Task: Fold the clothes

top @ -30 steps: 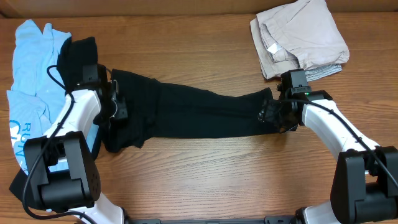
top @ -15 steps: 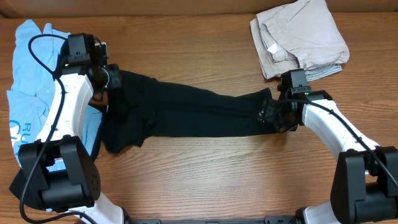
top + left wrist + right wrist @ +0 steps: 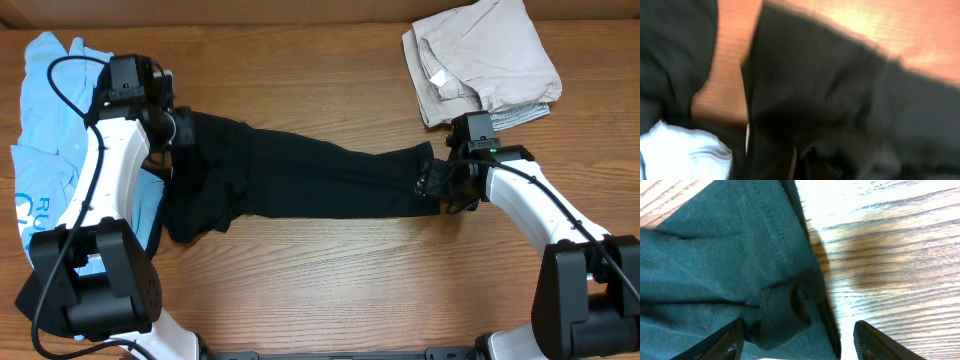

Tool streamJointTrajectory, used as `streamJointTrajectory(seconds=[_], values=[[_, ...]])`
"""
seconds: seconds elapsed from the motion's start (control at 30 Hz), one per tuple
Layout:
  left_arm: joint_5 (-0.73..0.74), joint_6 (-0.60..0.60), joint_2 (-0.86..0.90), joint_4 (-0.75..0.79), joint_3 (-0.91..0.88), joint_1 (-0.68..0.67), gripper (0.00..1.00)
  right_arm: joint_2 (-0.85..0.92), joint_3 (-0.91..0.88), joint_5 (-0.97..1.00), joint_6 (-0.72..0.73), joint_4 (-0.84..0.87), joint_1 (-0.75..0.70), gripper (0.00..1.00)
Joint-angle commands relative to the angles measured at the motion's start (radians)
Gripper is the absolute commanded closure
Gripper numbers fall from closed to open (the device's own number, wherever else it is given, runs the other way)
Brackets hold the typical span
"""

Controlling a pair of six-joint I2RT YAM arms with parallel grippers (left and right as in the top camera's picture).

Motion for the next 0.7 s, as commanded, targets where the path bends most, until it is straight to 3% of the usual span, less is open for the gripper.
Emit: streamJointTrajectory(seconds=[0.0, 0.1, 0.13, 0.17, 0.37, 0.67], values=[[-0.010, 0.024, 0.008, -0.094, 0.018, 0.009, 0.79, 0.004, 0.023, -0.002, 0.000, 0.001, 0.000, 0.27], [-0.010, 0.015, 0.008, -0.177, 0.018, 0.010, 0.33, 0.004, 0.023, -0.002, 0.000, 0.002, 0.000, 0.27], [-0.010, 0.001, 0.008, -0.198, 0.018, 0.010, 0.23, 0.004, 0.023, -0.002, 0.000, 0.002, 0.000, 0.27], [-0.008, -0.019, 0.008, -0.222, 0.018, 0.010, 0.19, 0.004, 0.023, -0.002, 0.000, 0.001, 0.000, 0.27], [-0.002, -0.036, 0.008, -0.325, -0.035, 0.001, 0.12, 0.004, 0.023, -0.002, 0.000, -0.005, 0.000, 0.27], [0.048, -0.036, 0.008, -0.158, -0.294, 0.002, 0.16, 0.004, 0.023, -0.002, 0.000, -0.005, 0.000, 0.26]])
